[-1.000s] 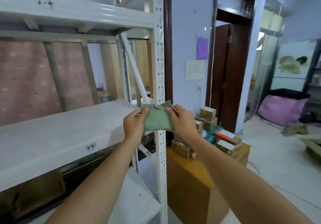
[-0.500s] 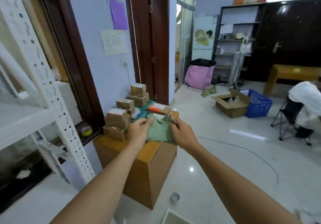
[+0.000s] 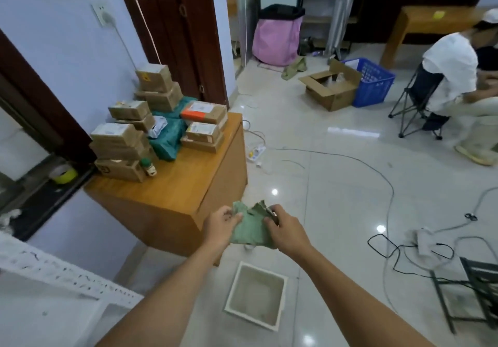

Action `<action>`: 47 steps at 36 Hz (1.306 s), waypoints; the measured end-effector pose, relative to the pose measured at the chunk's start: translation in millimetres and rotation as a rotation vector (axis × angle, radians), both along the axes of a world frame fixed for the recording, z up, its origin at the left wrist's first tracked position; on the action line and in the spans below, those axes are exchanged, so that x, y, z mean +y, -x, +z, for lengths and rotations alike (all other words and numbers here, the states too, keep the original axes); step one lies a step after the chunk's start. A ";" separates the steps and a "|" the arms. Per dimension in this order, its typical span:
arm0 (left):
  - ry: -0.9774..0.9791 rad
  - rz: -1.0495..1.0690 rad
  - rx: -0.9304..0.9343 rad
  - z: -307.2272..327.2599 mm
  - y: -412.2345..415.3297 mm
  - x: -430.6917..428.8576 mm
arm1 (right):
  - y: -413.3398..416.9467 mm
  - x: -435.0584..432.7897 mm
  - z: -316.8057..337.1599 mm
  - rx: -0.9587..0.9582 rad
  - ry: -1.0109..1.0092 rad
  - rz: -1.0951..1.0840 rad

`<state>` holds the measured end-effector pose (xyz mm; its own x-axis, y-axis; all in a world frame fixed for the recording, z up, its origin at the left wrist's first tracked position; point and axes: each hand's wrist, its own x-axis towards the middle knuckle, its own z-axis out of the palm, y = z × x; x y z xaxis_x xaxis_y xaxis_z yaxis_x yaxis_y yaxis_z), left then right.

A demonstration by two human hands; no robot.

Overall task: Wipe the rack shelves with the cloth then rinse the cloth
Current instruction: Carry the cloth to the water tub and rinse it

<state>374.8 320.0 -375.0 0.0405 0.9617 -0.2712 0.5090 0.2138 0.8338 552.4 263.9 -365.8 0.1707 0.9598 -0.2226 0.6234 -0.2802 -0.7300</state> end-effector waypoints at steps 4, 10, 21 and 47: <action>0.001 -0.060 0.072 -64.5 -9.1 0.0 | 1.0 -1.0 -71.0 -0.059 0.079 -0.031; 0.172 -0.085 0.058 -183.9 -4.9 -0.5 | 22.3 -4.5 -195.4 -0.039 0.230 -0.135; 0.516 0.085 -0.012 -452.7 24.8 4.4 | 65.6 -10.6 -455.9 0.133 0.419 -0.267; 0.449 -0.035 0.274 -820.8 -20.9 25.1 | 63.3 20.9 -832.3 -0.018 0.437 -0.385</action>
<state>395.7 345.1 -1195.8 -0.0602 0.7478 -0.6612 0.7089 0.4983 0.4991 489.1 284.8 -1198.1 0.4966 0.6477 -0.5779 0.4286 -0.7619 -0.4856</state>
